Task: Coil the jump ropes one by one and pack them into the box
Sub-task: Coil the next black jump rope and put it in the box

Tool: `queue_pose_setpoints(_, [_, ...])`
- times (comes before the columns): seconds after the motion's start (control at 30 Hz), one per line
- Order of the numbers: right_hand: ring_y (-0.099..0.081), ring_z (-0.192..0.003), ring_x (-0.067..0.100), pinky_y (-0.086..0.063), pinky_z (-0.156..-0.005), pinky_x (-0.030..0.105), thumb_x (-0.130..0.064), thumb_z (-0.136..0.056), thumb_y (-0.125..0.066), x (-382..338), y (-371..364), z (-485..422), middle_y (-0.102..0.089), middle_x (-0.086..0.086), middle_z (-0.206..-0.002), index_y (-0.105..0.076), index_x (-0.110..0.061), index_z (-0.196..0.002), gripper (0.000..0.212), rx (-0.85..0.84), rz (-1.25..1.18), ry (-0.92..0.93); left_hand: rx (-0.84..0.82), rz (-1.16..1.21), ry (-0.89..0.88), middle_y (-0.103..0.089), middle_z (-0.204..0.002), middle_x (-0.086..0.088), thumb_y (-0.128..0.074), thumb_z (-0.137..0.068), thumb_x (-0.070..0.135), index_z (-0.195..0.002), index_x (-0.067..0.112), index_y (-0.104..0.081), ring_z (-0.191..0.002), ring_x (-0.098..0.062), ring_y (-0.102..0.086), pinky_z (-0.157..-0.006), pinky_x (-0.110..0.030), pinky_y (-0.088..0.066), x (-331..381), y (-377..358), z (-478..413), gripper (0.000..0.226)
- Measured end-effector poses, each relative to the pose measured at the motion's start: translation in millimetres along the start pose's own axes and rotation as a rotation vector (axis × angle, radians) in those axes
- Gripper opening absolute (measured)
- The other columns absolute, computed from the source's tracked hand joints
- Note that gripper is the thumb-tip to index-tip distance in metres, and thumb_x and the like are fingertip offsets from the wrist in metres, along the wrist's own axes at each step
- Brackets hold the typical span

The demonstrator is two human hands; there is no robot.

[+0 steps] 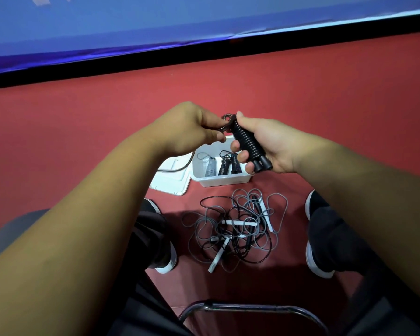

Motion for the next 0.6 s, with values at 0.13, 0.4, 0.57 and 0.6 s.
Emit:
queue_pose_setpoints(0.13, [-0.042,-0.055,0.014,-0.038,-0.053,0.025,-0.081,-0.091,-0.057,-1.8,-5.6,1.6,-0.054,-0.004,-0.075,-0.058,-0.030,-0.105,0.053,0.067,0.088,0.059,0.052,-0.109,-0.004,-0.081,-0.090,0.005,-0.089,-0.081,0.019,-0.101,0.025,-0.084,-0.075,-0.004,-0.065,-0.082,-0.025,-0.053,0.3,4.3,0.7,0.022])
queue_pose_setpoints(0.4, [-0.040,-0.049,0.019,-0.039,-0.054,0.028,-0.060,-0.098,-0.043,-11.0,-2.7,3.7,-0.055,0.001,-0.072,-0.067,-0.022,-0.097,0.045,0.237,0.147,0.121,0.024,-0.129,0.026,-0.076,-0.075,-0.001,-0.074,-0.095,0.034,-0.083,0.015,-0.077,-0.073,-0.027,-0.069,-0.067,-0.039,-0.055,-0.8,-4.5,1.7,0.022])
queue_pose_setpoints(0.57, [-0.041,-0.048,0.019,-0.039,-0.055,0.029,-0.059,-0.099,-0.040,-10.7,-2.9,2.7,-0.055,0.001,-0.073,-0.066,-0.022,-0.097,0.045,0.224,0.149,0.129,-0.153,0.164,0.059,-0.073,-0.084,-0.010,-0.056,-0.108,0.018,-0.094,0.011,-0.062,-0.066,-0.014,-0.066,-0.062,-0.028,-0.056,1.8,-15.0,7.6,0.017])
queue_pose_setpoints(0.6, [-0.041,-0.048,0.019,-0.040,-0.055,0.029,-0.059,-0.099,-0.040,-10.7,-2.2,2.4,-0.055,0.001,-0.073,-0.066,-0.022,-0.098,0.045,0.234,0.154,0.129,-0.188,0.239,0.071,-0.072,-0.086,-0.013,-0.050,-0.111,0.017,-0.097,0.010,-0.059,-0.068,-0.017,-0.067,-0.064,-0.030,-0.057,1.8,-16.5,8.8,0.017])
Point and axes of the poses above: each hand's wrist, its own z-axis away from the middle knuckle, its own y-axis out of the back of the hand, x = y × z, the point moved 4 cm from there along -z, towards the middle knuckle
